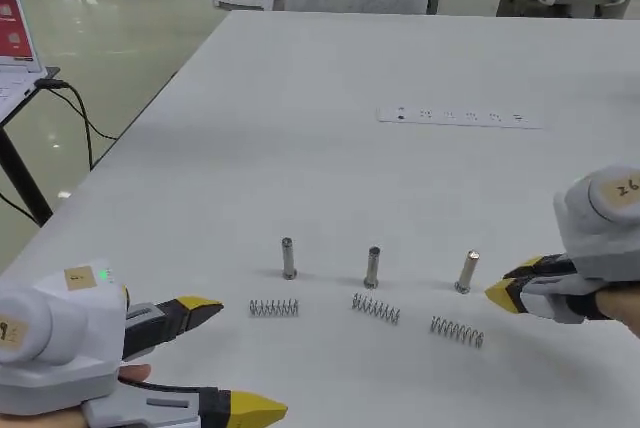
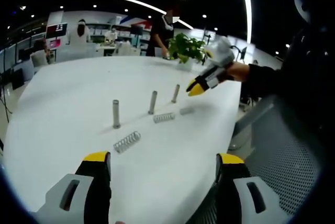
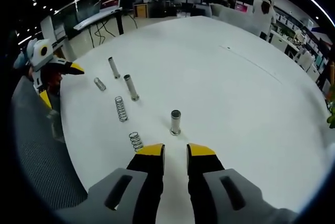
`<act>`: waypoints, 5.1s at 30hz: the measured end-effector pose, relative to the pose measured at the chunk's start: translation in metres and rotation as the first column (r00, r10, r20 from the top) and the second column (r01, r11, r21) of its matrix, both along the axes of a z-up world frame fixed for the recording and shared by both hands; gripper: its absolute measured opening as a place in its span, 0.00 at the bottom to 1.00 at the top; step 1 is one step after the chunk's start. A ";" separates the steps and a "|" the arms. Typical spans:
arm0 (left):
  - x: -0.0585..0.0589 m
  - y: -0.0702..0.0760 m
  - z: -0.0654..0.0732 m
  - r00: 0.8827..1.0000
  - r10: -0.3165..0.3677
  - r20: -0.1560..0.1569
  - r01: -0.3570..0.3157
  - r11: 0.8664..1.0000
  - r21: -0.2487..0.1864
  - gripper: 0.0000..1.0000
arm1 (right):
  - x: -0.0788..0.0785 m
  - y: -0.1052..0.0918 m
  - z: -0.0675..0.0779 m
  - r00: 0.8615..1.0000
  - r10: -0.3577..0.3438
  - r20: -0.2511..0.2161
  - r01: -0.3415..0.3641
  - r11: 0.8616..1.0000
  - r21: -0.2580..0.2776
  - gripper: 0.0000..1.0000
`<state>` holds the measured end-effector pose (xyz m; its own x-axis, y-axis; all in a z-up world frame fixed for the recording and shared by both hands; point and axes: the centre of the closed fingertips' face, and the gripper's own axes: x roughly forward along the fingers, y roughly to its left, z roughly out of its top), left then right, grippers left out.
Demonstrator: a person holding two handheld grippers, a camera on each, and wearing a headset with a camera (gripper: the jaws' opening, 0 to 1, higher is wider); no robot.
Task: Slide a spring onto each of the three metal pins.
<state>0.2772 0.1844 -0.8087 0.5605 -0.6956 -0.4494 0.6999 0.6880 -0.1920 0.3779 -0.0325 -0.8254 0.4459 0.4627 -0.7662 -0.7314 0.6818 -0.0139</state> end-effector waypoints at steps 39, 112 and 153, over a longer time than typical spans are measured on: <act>-0.001 -0.001 -0.001 1.000 -0.007 -0.010 0.007 1.000 -0.005 0.78 | -0.037 0.023 -0.033 0.958 0.263 -0.118 -0.275 0.955 -0.108 0.11; 0.023 -0.068 0.039 0.942 -0.326 0.077 0.322 0.945 0.057 0.65 | -0.049 0.057 0.015 0.929 0.368 -0.049 -0.371 0.924 -0.093 0.07; 0.019 -0.089 0.043 0.924 -0.367 0.104 0.373 0.927 -0.035 0.31 | -0.079 0.095 0.040 0.831 0.556 -0.001 -0.556 0.831 -0.017 0.07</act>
